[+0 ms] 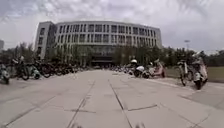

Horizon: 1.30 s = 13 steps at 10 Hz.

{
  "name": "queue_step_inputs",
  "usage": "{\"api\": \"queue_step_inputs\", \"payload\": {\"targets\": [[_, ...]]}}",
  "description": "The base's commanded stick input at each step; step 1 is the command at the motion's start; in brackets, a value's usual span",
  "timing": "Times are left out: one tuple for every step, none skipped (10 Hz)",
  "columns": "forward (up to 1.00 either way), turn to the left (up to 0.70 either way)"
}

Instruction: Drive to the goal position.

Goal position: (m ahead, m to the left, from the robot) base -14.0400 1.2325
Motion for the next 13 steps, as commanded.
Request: {"api": "queue_step_inputs", "payload": {"targets": [[0.70,0.00],[0.70,0.00],[0.70,0.00],[0.70,0.00],[0.70,0.00],[0.70,0.00],[0.70,0.00],[0.70,0.00],[0.70,0.00],[0.70,0.00],[0.70,0.00],[0.70,0.00],[0.70,0.00]]}}
